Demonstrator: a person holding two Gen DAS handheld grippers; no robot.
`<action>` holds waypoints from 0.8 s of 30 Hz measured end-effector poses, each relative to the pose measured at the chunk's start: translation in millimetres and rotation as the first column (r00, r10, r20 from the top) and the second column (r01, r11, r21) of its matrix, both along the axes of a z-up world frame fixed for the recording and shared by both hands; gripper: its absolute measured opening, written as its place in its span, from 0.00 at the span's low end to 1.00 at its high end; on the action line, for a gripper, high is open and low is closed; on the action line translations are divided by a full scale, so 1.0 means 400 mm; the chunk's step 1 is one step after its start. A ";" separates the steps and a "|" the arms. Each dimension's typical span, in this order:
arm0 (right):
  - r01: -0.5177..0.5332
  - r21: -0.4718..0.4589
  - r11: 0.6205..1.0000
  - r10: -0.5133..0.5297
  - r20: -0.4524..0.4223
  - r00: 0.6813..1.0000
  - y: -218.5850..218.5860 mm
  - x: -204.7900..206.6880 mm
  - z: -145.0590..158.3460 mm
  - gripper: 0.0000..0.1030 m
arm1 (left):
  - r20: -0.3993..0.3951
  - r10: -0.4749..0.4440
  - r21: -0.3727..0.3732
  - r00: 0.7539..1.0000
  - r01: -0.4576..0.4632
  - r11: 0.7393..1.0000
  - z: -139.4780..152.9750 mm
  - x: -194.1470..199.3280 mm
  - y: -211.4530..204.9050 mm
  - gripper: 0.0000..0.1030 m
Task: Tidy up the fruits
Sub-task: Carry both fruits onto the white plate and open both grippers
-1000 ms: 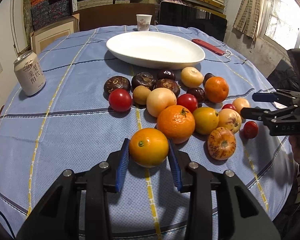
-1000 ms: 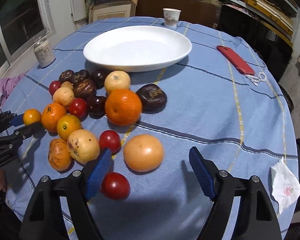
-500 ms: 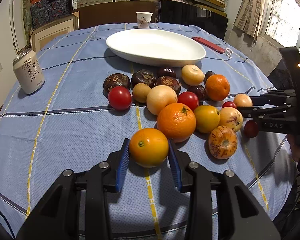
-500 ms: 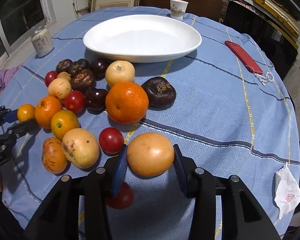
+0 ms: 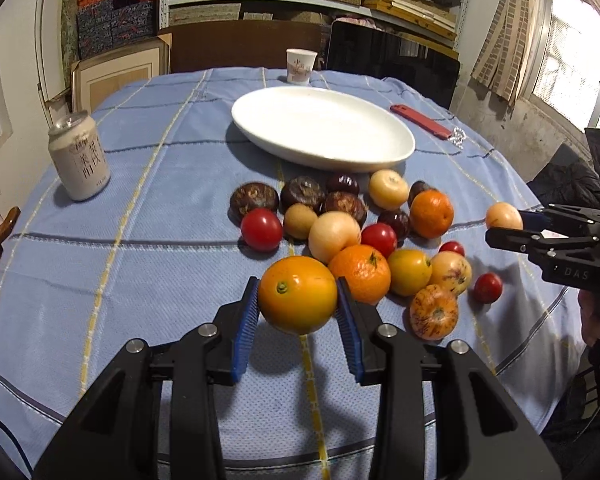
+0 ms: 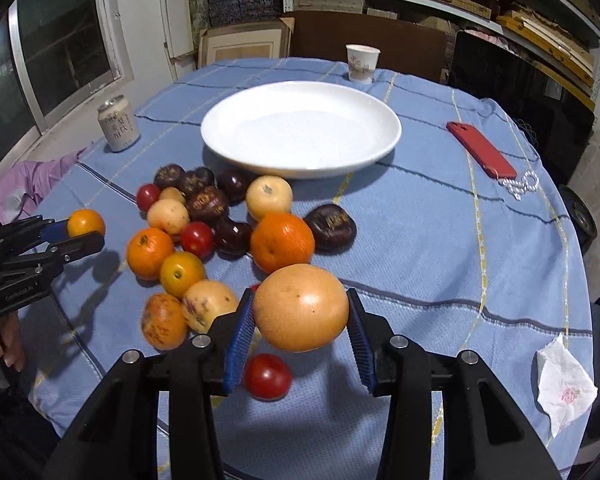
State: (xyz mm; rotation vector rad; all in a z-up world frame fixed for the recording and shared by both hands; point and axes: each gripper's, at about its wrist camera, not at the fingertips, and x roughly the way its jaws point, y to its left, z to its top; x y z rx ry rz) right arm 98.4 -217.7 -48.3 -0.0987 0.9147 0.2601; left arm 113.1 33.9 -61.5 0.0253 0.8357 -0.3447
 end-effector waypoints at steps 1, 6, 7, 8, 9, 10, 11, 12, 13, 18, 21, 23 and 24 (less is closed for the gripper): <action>-0.006 0.002 1.000 0.006 0.008 1.000 0.003 0.004 0.011 0.44 | 0.003 -0.005 -0.006 1.000 0.005 1.000 0.014 0.005 0.001 0.36; -0.030 0.006 1.000 0.030 0.067 0.997 0.020 0.078 0.103 0.44 | 0.055 -0.025 0.003 0.998 0.025 1.000 0.109 0.084 -0.019 0.36; -0.039 0.009 0.999 0.039 0.075 0.996 0.027 0.102 0.121 0.44 | 0.068 -0.029 0.004 0.997 0.029 1.000 0.131 0.118 -0.029 0.36; -0.048 0.012 0.999 0.046 0.078 0.996 0.034 0.129 0.136 0.44 | 0.066 -0.036 -0.004 0.997 0.037 0.999 0.143 0.148 -0.039 0.36; -0.053 0.012 0.999 0.052 0.080 0.995 0.042 0.158 0.146 0.44 | 0.058 -0.038 -0.009 0.998 0.039 0.999 0.155 0.190 -0.052 0.36; -0.058 0.007 0.998 0.057 0.078 0.995 0.051 0.194 0.153 0.44 | 0.054 -0.041 -0.021 0.998 0.042 0.999 0.164 0.236 -0.065 0.35; -0.054 0.002 0.999 0.053 0.076 0.996 0.057 0.228 0.154 0.44 | 0.056 -0.036 -0.021 0.998 0.038 0.999 0.169 0.281 -0.079 0.36; -0.048 -0.008 0.999 0.049 0.072 0.996 0.062 0.272 0.150 0.44 | 0.054 -0.028 -0.012 0.998 0.029 1.000 0.167 0.318 -0.090 0.36; -0.040 -0.015 0.999 0.041 0.064 0.997 0.065 0.315 0.142 0.44 | 0.037 -0.022 -0.022 0.999 0.023 0.999 0.159 0.373 -0.102 0.36; 0.020 -0.050 0.999 -0.019 0.009 1.000 0.062 0.496 0.062 0.44 | -0.043 0.012 -0.016 0.999 -0.012 1.000 0.083 0.572 -0.148 0.36; 0.032 -0.075 0.997 -0.033 -0.010 0.999 0.067 0.573 0.018 0.44 | -0.067 0.016 -0.008 0.998 -0.017 1.000 0.052 0.653 -0.173 0.36; 0.039 -0.083 0.996 -0.041 -0.022 0.999 0.071 0.606 -0.006 0.44 | -0.091 0.025 0.012 0.995 -0.024 1.000 0.024 0.701 -0.185 0.36; 0.044 -0.096 0.994 -0.047 -0.024 0.999 0.074 0.621 -0.016 0.44 | -0.115 0.030 0.014 0.993 -0.029 0.999 0.006 0.722 -0.187 0.36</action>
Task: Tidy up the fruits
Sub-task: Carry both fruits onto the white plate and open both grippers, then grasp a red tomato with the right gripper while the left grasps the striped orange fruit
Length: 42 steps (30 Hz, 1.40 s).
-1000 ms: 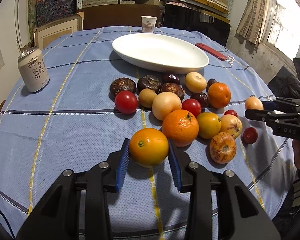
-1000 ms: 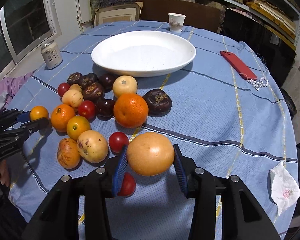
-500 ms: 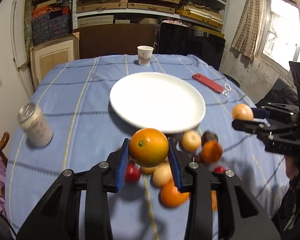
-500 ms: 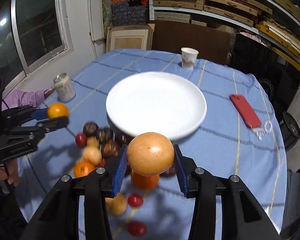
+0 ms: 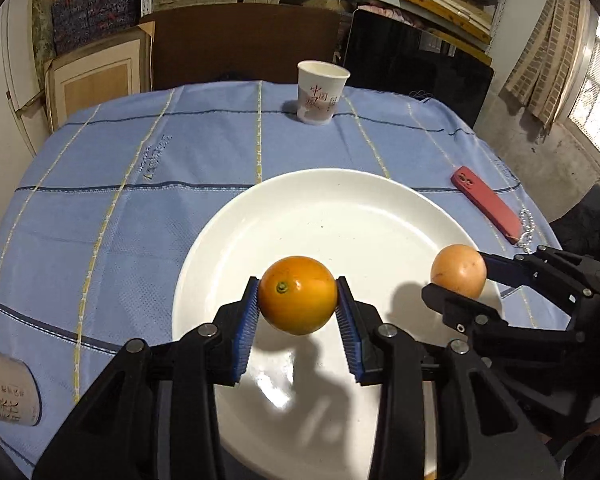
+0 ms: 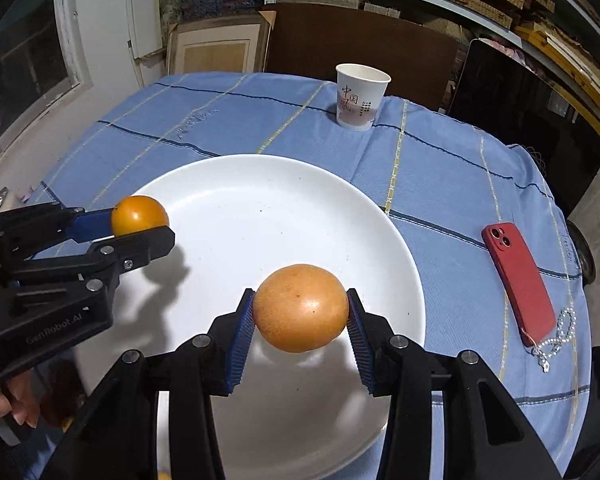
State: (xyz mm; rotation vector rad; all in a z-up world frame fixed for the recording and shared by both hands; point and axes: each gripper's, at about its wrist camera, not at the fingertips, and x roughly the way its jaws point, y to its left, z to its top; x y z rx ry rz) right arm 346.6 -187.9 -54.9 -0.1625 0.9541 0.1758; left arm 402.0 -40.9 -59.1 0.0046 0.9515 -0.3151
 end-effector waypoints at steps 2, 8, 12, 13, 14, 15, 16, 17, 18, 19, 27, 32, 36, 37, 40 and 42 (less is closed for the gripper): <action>0.006 -0.026 1.000 -0.006 -0.002 1.000 0.004 0.012 -0.010 0.45 | -0.035 0.016 0.000 0.999 -0.016 1.000 -0.027 0.027 0.003 0.36; 0.029 -0.037 0.999 -0.026 0.076 0.997 -0.018 -0.046 0.045 0.63 | 0.067 0.036 0.002 0.997 -0.037 0.999 0.030 -0.029 0.037 0.79; 0.036 0.028 0.999 -0.039 0.127 0.991 -0.055 -0.151 0.127 0.63 | 0.122 0.031 -0.055 0.992 -0.024 0.998 0.120 -0.142 0.083 0.91; 0.034 0.046 0.998 -0.040 0.132 0.990 -0.065 -0.182 0.143 0.63 | 0.134 0.029 -0.057 0.991 -0.021 0.998 0.134 -0.171 0.092 0.92; 0.033 0.061 0.998 -0.042 0.140 0.989 -0.073 -0.223 0.158 0.63 | 0.153 0.017 -0.069 0.988 -0.007 0.998 0.152 -0.219 0.107 0.92; 0.026 0.070 0.997 -0.036 0.148 0.988 -0.080 -0.273 0.171 0.63 | 0.162 0.004 -0.069 0.987 0.007 0.998 0.162 -0.258 0.116 0.92; 0.020 0.069 0.997 -0.031 0.155 0.987 -0.085 -0.324 0.178 0.63 | 0.174 -0.009 -0.065 0.985 0.021 0.998 0.169 -0.301 0.126 0.93; 0.017 0.061 0.998 -0.027 0.159 0.987 -0.089 -0.373 0.180 0.64 | 0.187 -0.026 -0.055 0.982 0.037 0.998 0.174 -0.357 0.138 0.94; 0.014 0.056 0.998 -0.022 0.156 0.988 -0.093 -0.432 0.176 0.64 | 0.195 -0.040 -0.039 0.980 0.049 0.998 0.174 -0.408 0.147 0.95; 0.004 0.062 0.998 -0.013 0.142 0.990 -0.097 -0.483 0.166 0.66 | 0.202 -0.051 -0.030 0.978 0.058 0.998 0.171 -0.455 0.155 0.96; -0.054 -0.034 0.998 0.056 0.051 0.997 -0.060 -0.752 -0.013 0.67 | 0.120 -0.087 -0.048 0.989 0.093 0.994 0.065 -0.725 0.195 0.96; -0.022 0.017 1.000 0.021 0.034 0.999 -0.052 -0.751 -0.062 0.66 | 0.142 -0.088 0.003 0.986 0.089 0.996 0.016 -0.792 0.170 0.96; -0.037 -0.015 0.999 0.038 0.055 0.998 -0.022 -0.734 -0.074 0.63 | 0.132 -0.108 0.020 0.985 0.107 0.994 0.001 -0.814 0.155 0.96; -0.042 -0.018 0.999 0.043 0.051 0.998 -0.016 -0.729 -0.078 0.58 | 0.131 -0.108 0.019 0.985 0.106 0.994 0.001 -0.816 0.155 0.96; -0.042 -0.027 0.999 0.042 0.013 0.999 -0.005 -0.705 -0.098 0.40 | 0.139 -0.103 0.024 0.985 0.101 0.995 0.001 -0.823 0.157 0.96; -0.041 -0.001 0.999 0.041 0.004 0.999 -0.007 -0.698 -0.104 0.34 | 0.135 -0.105 0.030 0.985 0.102 0.994 -0.002 -0.818 0.153 0.96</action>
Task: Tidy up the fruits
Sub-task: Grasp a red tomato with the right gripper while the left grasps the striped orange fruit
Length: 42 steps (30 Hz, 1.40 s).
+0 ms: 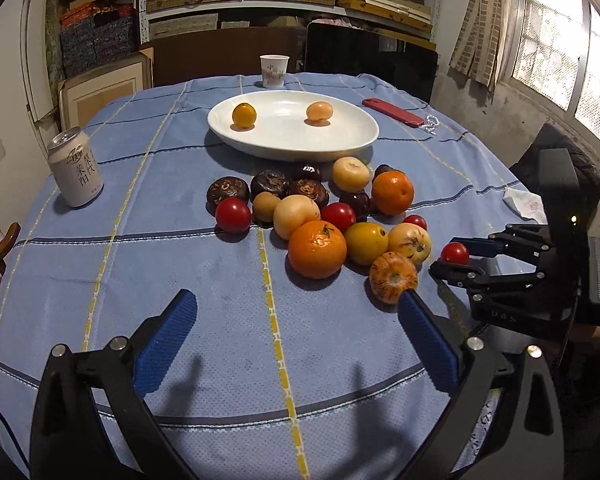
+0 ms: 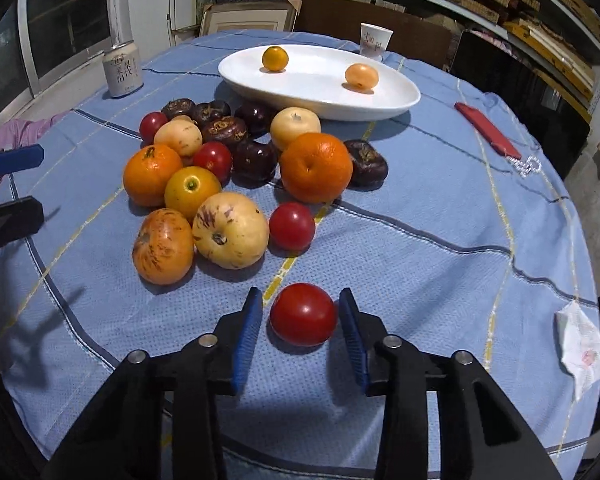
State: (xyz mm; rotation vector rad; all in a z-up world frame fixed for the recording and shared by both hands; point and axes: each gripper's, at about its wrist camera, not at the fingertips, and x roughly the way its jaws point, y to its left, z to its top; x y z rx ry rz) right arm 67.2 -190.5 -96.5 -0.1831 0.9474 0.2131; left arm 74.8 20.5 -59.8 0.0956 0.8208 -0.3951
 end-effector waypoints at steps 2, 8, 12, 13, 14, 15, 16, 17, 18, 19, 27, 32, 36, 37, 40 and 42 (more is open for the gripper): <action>0.008 -0.008 1.000 -0.008 0.007 1.000 0.000 -0.003 0.002 0.30 | -0.004 -0.004 0.005 1.000 0.004 1.000 -0.006 0.004 -0.008 0.96; 0.038 0.010 0.999 -0.038 0.053 0.998 -0.032 -0.044 0.044 0.29 | -0.016 -0.051 0.021 0.999 0.052 0.998 -0.023 0.012 -0.082 0.96; 0.046 0.037 0.998 -0.050 0.088 0.995 -0.061 -0.078 0.081 0.29 | -0.028 -0.086 0.078 0.996 0.088 0.993 -0.049 0.022 -0.163 0.96; 0.051 0.043 0.998 -0.055 0.091 0.994 -0.069 -0.084 0.086 0.29 | -0.024 -0.082 0.102 0.996 0.084 0.991 -0.056 0.027 -0.183 0.95; 0.053 0.049 0.997 -0.058 0.091 0.994 -0.074 -0.088 0.089 0.29 | -0.019 -0.079 0.114 0.997 0.081 0.990 -0.061 0.030 -0.194 0.95; 0.055 0.056 0.997 -0.060 0.092 0.994 -0.082 -0.094 0.091 0.29 | -0.015 -0.077 0.122 0.997 0.078 0.990 -0.063 0.033 -0.202 0.95; 0.056 0.061 0.997 -0.062 0.095 0.994 -0.087 -0.099 0.093 0.29 | -0.015 -0.071 0.127 0.997 0.072 0.989 -0.065 0.038 -0.208 0.95; 0.057 0.066 0.996 -0.064 0.096 0.993 -0.092 -0.102 0.095 0.29 | -0.023 -0.063 0.126 0.998 0.066 0.990 -0.068 0.045 -0.212 0.95; 0.058 0.073 0.996 -0.065 0.096 0.993 -0.097 -0.106 0.096 0.29 | -0.036 -0.061 0.123 0.997 0.065 0.990 -0.073 0.050 -0.214 0.95; 0.058 0.078 0.995 -0.066 0.099 0.993 -0.101 -0.110 0.097 0.29 | -0.047 -0.057 0.126 0.997 0.062 0.990 -0.079 0.056 -0.216 0.95; 0.058 0.102 0.993 -0.069 0.108 0.992 -0.119 -0.117 0.097 0.29 | -0.033 -0.063 0.088 0.997 0.066 0.994 -0.078 0.065 -0.213 0.63; 0.052 0.100 0.994 -0.064 0.121 0.991 -0.117 -0.123 0.100 0.29 | -0.048 -0.076 0.156 0.996 0.083 0.984 -0.097 0.055 -0.234 0.62; 0.055 0.102 0.993 -0.067 0.119 0.991 -0.116 -0.125 0.100 0.29 | -0.051 -0.101 0.149 0.994 0.107 0.983 -0.098 0.051 -0.241 0.57; 0.057 0.104 0.993 -0.069 0.119 0.991 -0.117 -0.125 0.099 0.29 | -0.060 -0.131 0.128 0.990 0.137 0.982 -0.098 0.045 -0.245 0.46; 0.061 0.109 0.992 -0.074 0.120 0.990 -0.117 -0.126 0.102 0.29 | -0.088 -0.135 0.075 0.987 0.141 0.987 -0.104 0.047 -0.235 0.38; 0.062 0.110 0.992 -0.075 0.125 0.989 -0.117 -0.128 0.104 0.29 | -0.112 -0.130 0.026 0.985 0.133 0.991 -0.105 0.056 -0.219 0.38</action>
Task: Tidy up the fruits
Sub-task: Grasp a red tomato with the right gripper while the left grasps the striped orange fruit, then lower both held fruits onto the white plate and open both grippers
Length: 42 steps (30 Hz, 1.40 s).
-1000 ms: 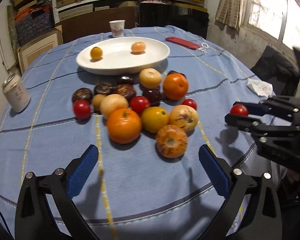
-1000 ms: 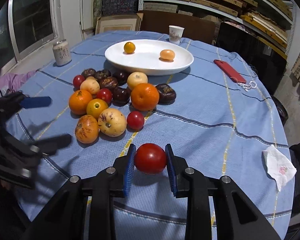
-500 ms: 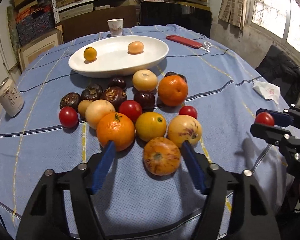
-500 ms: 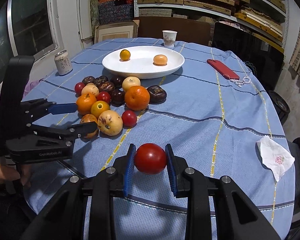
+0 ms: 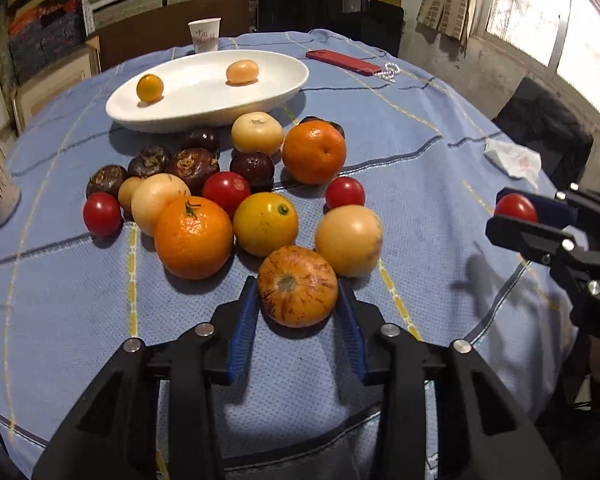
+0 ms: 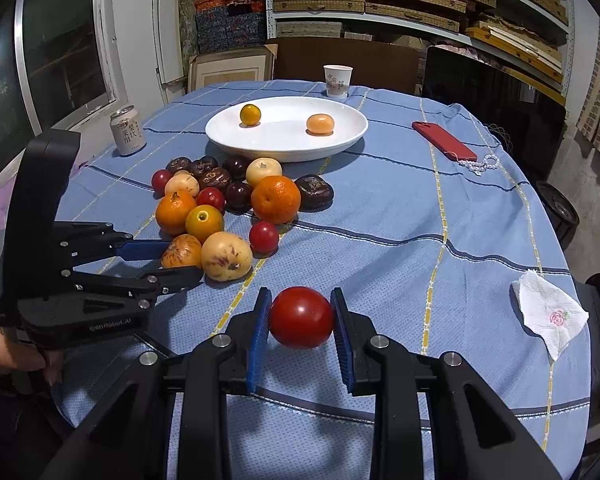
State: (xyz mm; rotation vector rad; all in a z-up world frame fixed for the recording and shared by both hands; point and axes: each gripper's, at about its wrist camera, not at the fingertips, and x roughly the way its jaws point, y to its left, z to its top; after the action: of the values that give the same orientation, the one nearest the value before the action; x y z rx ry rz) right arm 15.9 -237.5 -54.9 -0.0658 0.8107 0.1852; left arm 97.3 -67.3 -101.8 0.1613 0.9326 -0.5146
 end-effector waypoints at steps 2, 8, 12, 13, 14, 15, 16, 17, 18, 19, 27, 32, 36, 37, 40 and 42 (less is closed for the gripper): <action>-0.001 0.002 1.000 0.001 0.002 1.000 0.000 -0.001 0.000 0.29 | 0.007 0.000 0.004 1.000 0.000 1.000 0.000 -0.004 -0.002 0.37; -0.006 0.010 1.000 0.006 0.009 1.000 0.000 -0.007 0.006 0.29 | 0.018 0.005 -0.012 1.000 -0.005 1.000 0.014 -0.019 0.009 0.37; -0.010 0.020 1.000 0.010 0.018 1.000 -0.004 -0.007 0.012 0.29 | 0.052 0.028 -0.031 0.998 -0.027 0.999 0.042 -0.034 0.042 0.37; -0.010 0.022 1.000 0.010 0.016 1.000 -0.003 -0.006 0.010 0.29 | 0.061 0.035 -0.048 0.998 -0.032 0.998 0.051 -0.038 0.053 0.37; -0.010 0.023 1.000 0.010 0.013 1.000 -0.003 -0.006 0.009 0.29 | 0.076 0.044 -0.060 0.996 -0.040 0.997 0.061 -0.043 0.065 0.37; -0.009 0.021 1.000 0.009 0.010 1.000 -0.001 -0.005 0.007 0.29 | 0.092 0.056 -0.062 0.994 -0.051 0.997 0.069 -0.047 0.074 0.37; -0.009 0.022 1.000 0.008 0.008 1.000 0.000 -0.004 0.006 0.29 | 0.108 0.067 -0.068 0.992 -0.060 0.996 0.077 -0.051 0.086 0.37; -0.009 0.022 1.000 0.009 0.006 1.000 0.003 -0.003 0.006 0.29 | 0.113 0.075 -0.076 0.991 -0.066 0.995 0.083 -0.054 0.095 0.37; -0.011 0.022 1.000 0.011 0.006 1.000 0.008 -0.003 0.007 0.29 | 0.117 0.083 -0.086 0.990 -0.073 0.994 0.090 -0.057 0.105 0.37; -0.014 0.019 1.000 0.014 0.007 1.000 0.011 -0.002 0.008 0.29 | 0.121 0.088 -0.093 0.989 -0.077 0.993 0.096 -0.057 0.113 0.37; -0.052 0.014 0.999 0.051 0.073 0.996 0.030 0.069 0.119 0.29 | 0.175 0.080 -0.128 0.981 -0.058 0.990 0.208 0.004 0.155 0.37; -0.109 0.001 0.994 0.108 0.123 0.986 0.043 0.204 0.227 0.29 | 0.161 0.080 -0.136 0.984 -0.059 0.989 0.284 0.164 0.147 0.37; -0.120 -0.022 0.993 0.122 0.129 0.984 0.065 0.357 0.266 0.29 | 0.207 0.092 -0.086 0.974 -0.076 0.993 0.303 0.304 0.107 0.37; -0.117 -0.040 0.992 0.121 0.129 0.984 0.072 0.397 0.264 0.29 | 0.212 0.090 -0.080 0.973 -0.074 0.994 0.298 0.347 0.095 0.37; -0.085 -0.067 0.994 0.091 0.096 0.991 0.083 0.522 0.225 0.29 | 0.166 0.109 -0.079 0.980 -0.097 0.992 0.255 0.462 0.075 0.37; -0.066 -0.060 0.996 0.069 0.054 0.996 0.079 0.597 0.179 0.29 | 0.114 0.116 -0.071 0.987 -0.109 0.992 0.205 0.535 0.060 0.37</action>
State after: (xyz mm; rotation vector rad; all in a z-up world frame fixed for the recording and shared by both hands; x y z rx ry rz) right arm 254.8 -205.8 16.5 -0.1530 0.7585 0.2229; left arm 311.5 -43.4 -19.6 0.0795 0.8035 -0.4252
